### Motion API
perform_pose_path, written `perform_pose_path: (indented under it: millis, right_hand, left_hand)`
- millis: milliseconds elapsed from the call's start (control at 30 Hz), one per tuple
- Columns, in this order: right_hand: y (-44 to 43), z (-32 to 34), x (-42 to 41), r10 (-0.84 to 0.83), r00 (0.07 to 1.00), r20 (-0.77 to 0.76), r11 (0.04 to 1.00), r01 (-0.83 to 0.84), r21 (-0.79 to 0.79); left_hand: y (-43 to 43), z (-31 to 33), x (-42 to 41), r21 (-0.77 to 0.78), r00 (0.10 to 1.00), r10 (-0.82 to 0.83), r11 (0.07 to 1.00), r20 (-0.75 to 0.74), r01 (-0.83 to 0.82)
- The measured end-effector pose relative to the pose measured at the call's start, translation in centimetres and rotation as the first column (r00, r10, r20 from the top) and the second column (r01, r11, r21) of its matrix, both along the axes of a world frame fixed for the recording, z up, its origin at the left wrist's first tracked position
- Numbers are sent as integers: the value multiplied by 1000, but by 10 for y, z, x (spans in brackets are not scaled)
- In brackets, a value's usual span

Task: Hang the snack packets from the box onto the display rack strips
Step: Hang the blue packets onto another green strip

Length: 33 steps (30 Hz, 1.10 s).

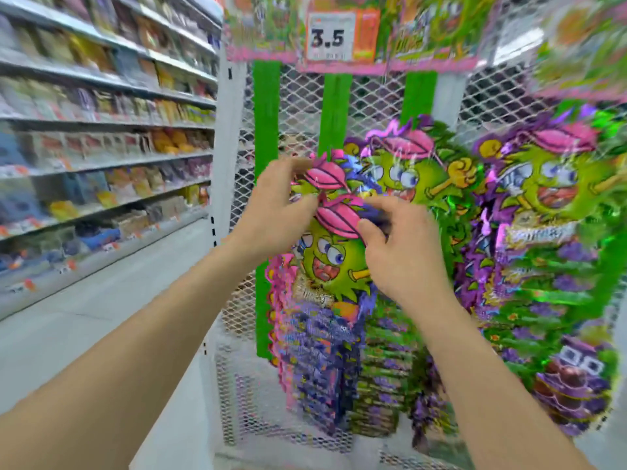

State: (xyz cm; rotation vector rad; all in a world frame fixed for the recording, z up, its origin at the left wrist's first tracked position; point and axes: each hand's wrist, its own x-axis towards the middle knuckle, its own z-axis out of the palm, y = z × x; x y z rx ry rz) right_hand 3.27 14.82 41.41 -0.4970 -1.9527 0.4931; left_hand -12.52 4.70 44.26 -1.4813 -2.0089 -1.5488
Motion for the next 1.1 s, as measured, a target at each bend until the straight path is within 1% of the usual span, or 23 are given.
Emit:
perform_pose_path:
  millis: [67, 133, 200, 300, 400, 500, 633, 800, 900, 1000, 1100]
  right_hand:
    - [11, 34, -10, -44, 995, -87, 999, 45, 10]
    - [21, 61, -23, -99, 986, -138, 993, 106, 43]
    - [30, 83, -34, -147, 979, -140, 984, 159, 77]
    - [40, 109, -51, -150, 980, -128, 981, 164, 107]
    - [43, 127, -64, -168, 977, -132, 973, 186, 137]
    - [44, 140, -72, -229, 969, -94, 954, 243, 178]
    - [49, 145, -78, -273, 961, -38, 950, 276, 146]
    - [51, 141, -78, -297, 953, -52, 947, 301, 109]
    - [53, 137, -74, -291, 957, -23, 953, 292, 85]
    - [52, 131, -71, -264, 965, -13, 960, 264, 95]
    - [54, 126, -70, -239, 971, -19, 962, 240, 129]
  left_hand:
    - [19, 34, -3, 56, 998, 9, 998, 59, -12]
    - [33, 61, -7, 88, 983, 5, 996, 185, -21]
    - [43, 82, -15, 78, 952, -1, 997, 307, -24]
    - [52, 98, -25, -8, 944, 36, 999, 327, -36]
    - [51, 102, -28, 45, 893, -35, 999, 449, 17]
    - [51, 105, -36, 43, 833, -53, 998, 550, 35]
    - [57, 106, -44, 10, 820, -65, 997, 569, 72]
    - [62, 108, -40, 5, 813, -74, 996, 577, 87]
    - [65, 107, -41, -8, 805, -71, 996, 589, 94]
    - [62, 107, -33, -39, 849, -27, 998, 527, 56]
    - [59, 102, -30, -83, 926, 3, 996, 377, 31]
